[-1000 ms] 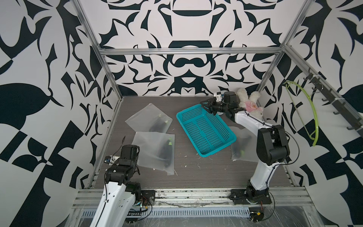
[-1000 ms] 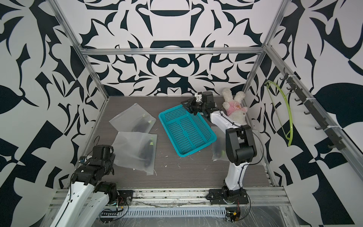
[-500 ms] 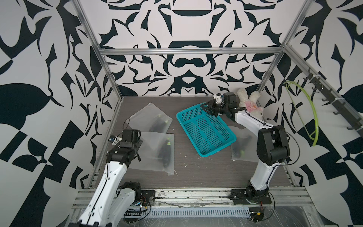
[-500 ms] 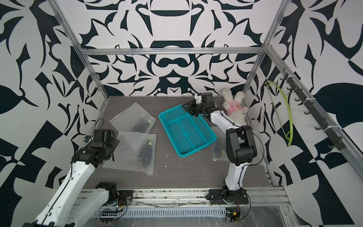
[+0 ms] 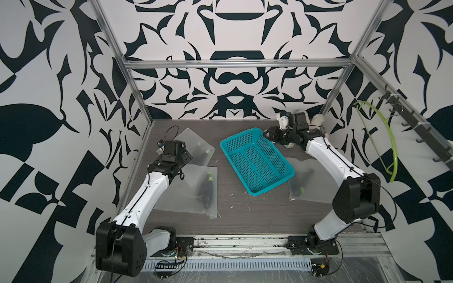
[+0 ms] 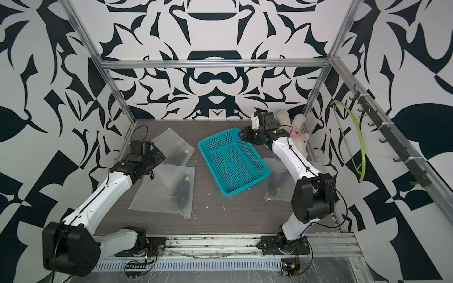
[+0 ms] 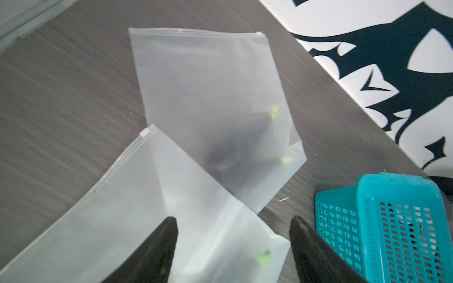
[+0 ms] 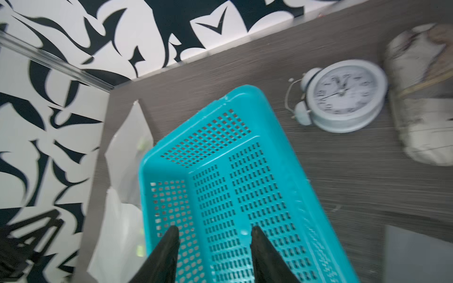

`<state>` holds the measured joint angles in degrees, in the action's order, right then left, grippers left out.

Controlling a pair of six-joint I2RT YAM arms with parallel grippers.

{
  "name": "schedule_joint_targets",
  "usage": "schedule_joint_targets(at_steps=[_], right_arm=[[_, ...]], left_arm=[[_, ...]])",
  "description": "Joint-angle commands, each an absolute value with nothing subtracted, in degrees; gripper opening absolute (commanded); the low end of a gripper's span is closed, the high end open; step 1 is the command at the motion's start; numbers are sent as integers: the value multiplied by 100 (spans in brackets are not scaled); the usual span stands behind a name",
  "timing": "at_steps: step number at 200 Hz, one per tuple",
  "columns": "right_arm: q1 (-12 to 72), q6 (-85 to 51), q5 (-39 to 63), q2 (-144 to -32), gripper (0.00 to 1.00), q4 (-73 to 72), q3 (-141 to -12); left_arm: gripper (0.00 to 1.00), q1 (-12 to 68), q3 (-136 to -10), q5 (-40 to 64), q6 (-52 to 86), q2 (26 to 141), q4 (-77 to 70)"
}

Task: Place the eggplant in a zip-top bag and seal the zipper
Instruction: Place the zipper food storage bag at the center of the board, then reset both arms

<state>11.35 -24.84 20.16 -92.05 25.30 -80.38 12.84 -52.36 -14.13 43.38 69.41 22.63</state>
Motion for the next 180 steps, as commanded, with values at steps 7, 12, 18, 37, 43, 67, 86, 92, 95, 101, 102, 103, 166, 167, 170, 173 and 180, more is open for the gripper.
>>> schedule_joint_targets(at_steps=[7,12,18,37,43,67,86,92,95,101,102,103,166,167,170,173,180], right_arm=[[603,-1841,1225,-8510,54,2391,-7249],[518,-1799,1060,-8341,57,2169,-6994],[437,-1728,839,-8129,61,1858,-6673],[299,-1267,20,-7489,72,701,-5648],[282,-1100,-218,-7333,74,304,-5341],[251,-774,-1323,-6945,87,-1313,-4247],[239,-521,-1708,-7038,91,-1824,-3946],[240,-458,-1803,-7107,92,-1869,-3914],[244,-426,-1847,-7147,92,-1891,-3899],[235,-370,-1941,-7223,93,-1959,-3859],[236,-361,-1951,-7233,93,-1977,-3850],[237,-352,-1951,-7246,93,-1995,-3837],[180,-630,-2393,-7477,100,-2787,-2982],[178,-631,-2401,-7478,100,-2809,-2963],[169,-640,-2407,-7487,100,-2876,-2914],[167,-644,-2408,-7493,100,-2947,-2867],[145,-612,-2436,-7506,100,-3107,-2773]], left_arm=[[84,1375,-5273,-1357,3256,6987,1286],[84,1371,-5207,-1375,3070,6987,1112],[90,1371,-5154,-1424,2833,7004,973],[100,1371,-5058,-1780,2118,7152,626],[100,1359,-5017,-1844,1925,7220,471],[100,1285,-4737,-2058,1386,7550,-354],[100,1062,-4456,-2181,1305,7689,-950],[100,979,-4343,-2166,1265,7698,-1105],[100,935,-4285,-2175,1219,7699,-1185],[100,874,-4133,-2228,1136,7690,-1378],[100,863,-4106,-2239,1126,7690,-1410],[100,858,-4079,-2253,1117,7686,-1439],[100,75,-2393,-2295,933,7348,-3141],[100,73,-2379,-2286,932,7348,-3161],[100,63,-2318,-2278,927,7348,-3258],[100,62,-2244,-2272,917,7350,-3397],[100,50,-2030,-2213,850,7377,-3881]])
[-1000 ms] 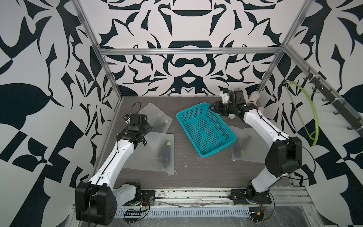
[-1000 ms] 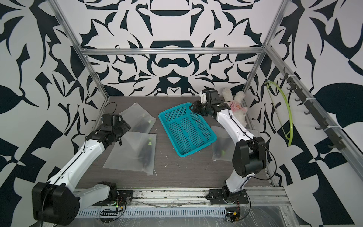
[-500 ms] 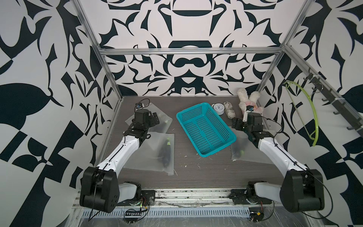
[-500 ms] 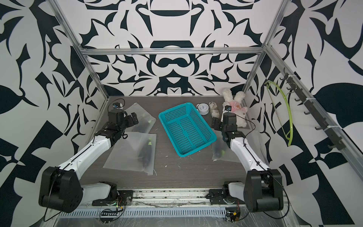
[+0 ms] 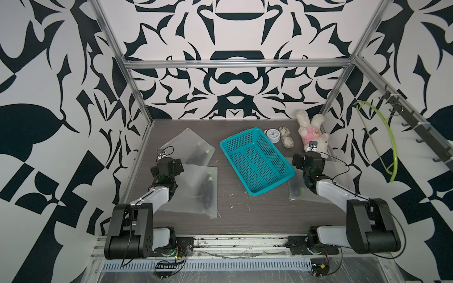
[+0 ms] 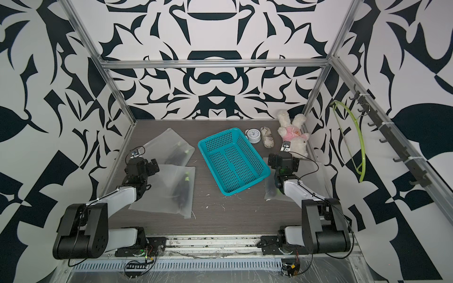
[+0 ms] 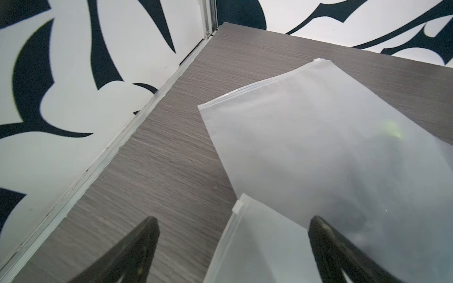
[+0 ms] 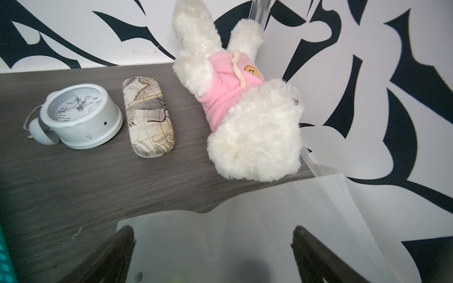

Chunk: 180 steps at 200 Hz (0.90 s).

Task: Place the eggplant in a zip-top bag and seal the zipper
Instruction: Reset both arms

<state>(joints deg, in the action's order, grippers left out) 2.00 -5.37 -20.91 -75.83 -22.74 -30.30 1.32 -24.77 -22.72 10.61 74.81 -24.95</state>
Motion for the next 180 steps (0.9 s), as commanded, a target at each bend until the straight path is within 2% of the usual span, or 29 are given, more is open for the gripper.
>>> schedule_joint_targets(at_steps=[1,15,51,68,82,98,124,134,147,160,180], right_arm=[[143,-609,-2440,-7502,100,-3096,-2775],[136,-540,-2387,-7501,100,-3301,-2707],[130,-398,-1946,-7553,100,-3720,-2615],[127,-257,-1442,-7682,100,-4382,-2404],[134,-182,-1178,-7750,100,-4687,-2346],[137,-38,-1163,-7680,100,-4644,-2314],[162,-196,-1285,-7106,100,-3460,-2377],[194,-216,-1222,-7048,99,-3517,-2266],[213,-336,-1170,-7289,100,-3969,-2130],[212,-319,-952,-7632,100,-3568,-2373],[428,-134,-1047,-8322,100,-4892,-1926]], left_arm=[[100,51,-1986,-2205,834,7389,-3962],[100,53,-1573,-2189,739,7676,-5138],[100,115,-1801,-2008,307,9202,-6450],[100,7,-2110,-1832,653,8735,-4994],[100,-81,-2029,-1798,573,9067,-5749],[100,-135,-2168,-1679,704,8821,-5007],[100,-160,-2106,-1638,693,8925,-5302],[100,-160,-2135,-1633,711,8861,-5154],[100,-158,-2112,-1642,696,8902,-5266],[100,-163,-2109,-1643,698,8896,-5248],[100,-158,-2111,-1641,700,8886,-5249]])
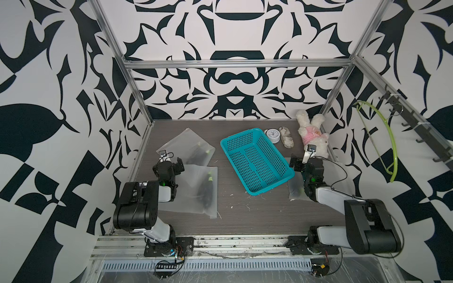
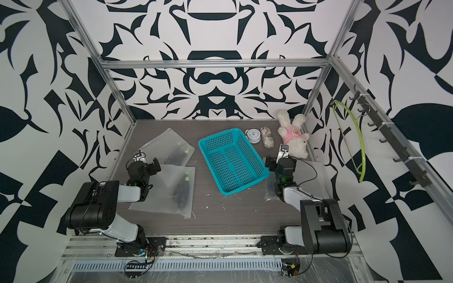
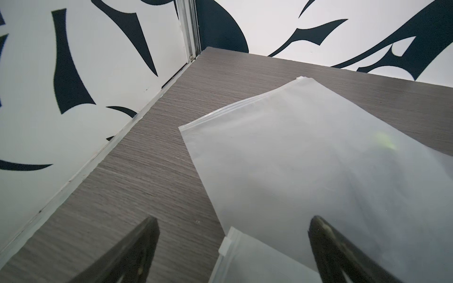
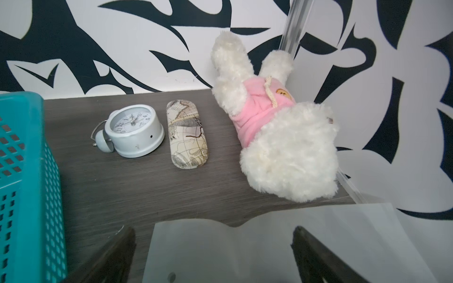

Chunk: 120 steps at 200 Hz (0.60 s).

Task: Place the eggplant in a zip-top bag and seal the zipper
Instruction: Reset both arms

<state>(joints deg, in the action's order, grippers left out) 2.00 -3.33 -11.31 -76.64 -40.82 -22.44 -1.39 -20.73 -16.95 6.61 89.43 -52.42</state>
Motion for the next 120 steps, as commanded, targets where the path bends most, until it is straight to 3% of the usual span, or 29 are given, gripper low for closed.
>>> schedule_joint_targets(at_steps=[1,19,34,92,120], right_arm=[[447,-120,-1051,-8366,100,-4955,-1908],[802,172,-1793,-9101,100,-6236,-1716],[839,-6,-1881,-8873,100,-5376,-1950],[730,-123,-2092,-8891,100,-5370,-1951],[747,53,-1709,-8854,100,-5342,-1947]], left_arm=[[100,-158,-2110,-1642,701,8886,-5248],[100,-160,-2101,-1638,703,8877,-5254],[100,-163,-2101,-1639,709,8877,-5263],[100,-161,-2101,-1638,699,8877,-5261],[100,-163,-2103,-1636,703,8877,-5256]])
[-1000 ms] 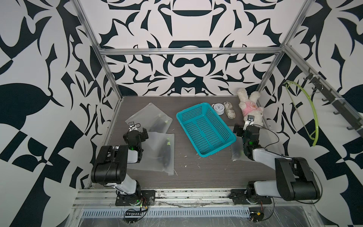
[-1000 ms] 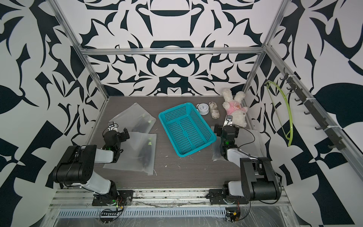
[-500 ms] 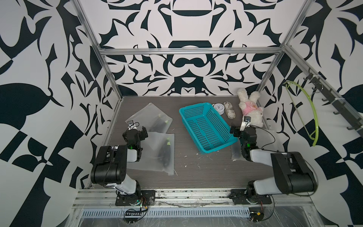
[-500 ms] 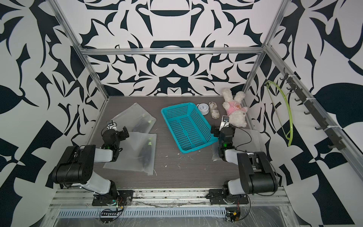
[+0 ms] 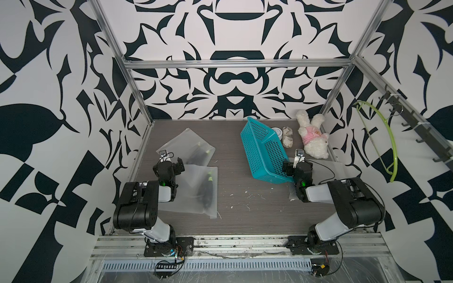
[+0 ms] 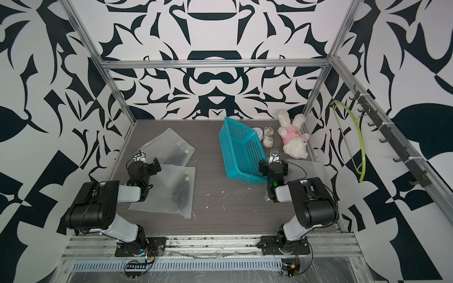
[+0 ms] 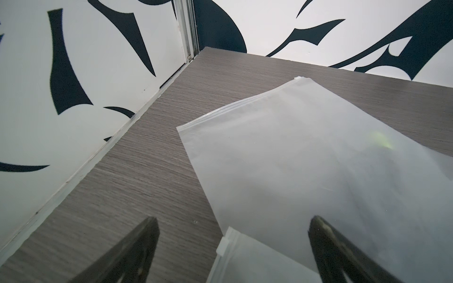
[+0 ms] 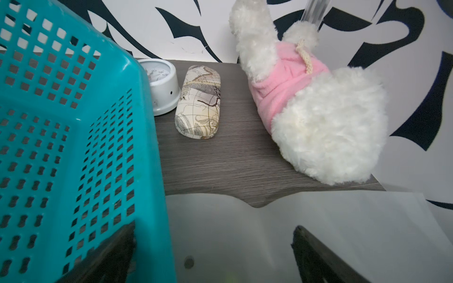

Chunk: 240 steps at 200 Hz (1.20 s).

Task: Place the eggplant in a zip-top bag and seal the zipper
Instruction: Reset both arms

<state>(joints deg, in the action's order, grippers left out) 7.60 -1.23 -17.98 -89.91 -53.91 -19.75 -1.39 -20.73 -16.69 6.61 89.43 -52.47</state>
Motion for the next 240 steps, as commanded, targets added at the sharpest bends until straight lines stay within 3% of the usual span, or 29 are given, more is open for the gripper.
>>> schedule_joint_targets(at_steps=[1,38,116,171,204,240], right_arm=[[747,53,-1711,-8843,100,-5334,-1949],[761,81,-1678,-8675,100,-5412,-1874],[245,-264,-1977,-6643,100,-3420,-2337],[-272,-742,-1898,-7145,100,-2742,-2520],[-258,-857,-1204,-7336,100,-2626,-2550],[-69,-1009,-783,-7390,99,-3320,-2191]], left_arm=[[100,-165,-2102,-1640,703,8877,-5256],[100,-159,-2098,-1641,702,8877,-5258],[100,-163,-2099,-1643,703,8877,-5262],[100,-166,-2101,-1644,698,8877,-5263],[100,-158,-2101,-1643,703,8877,-5258],[100,-159,-2101,-1641,703,8877,-5257]])
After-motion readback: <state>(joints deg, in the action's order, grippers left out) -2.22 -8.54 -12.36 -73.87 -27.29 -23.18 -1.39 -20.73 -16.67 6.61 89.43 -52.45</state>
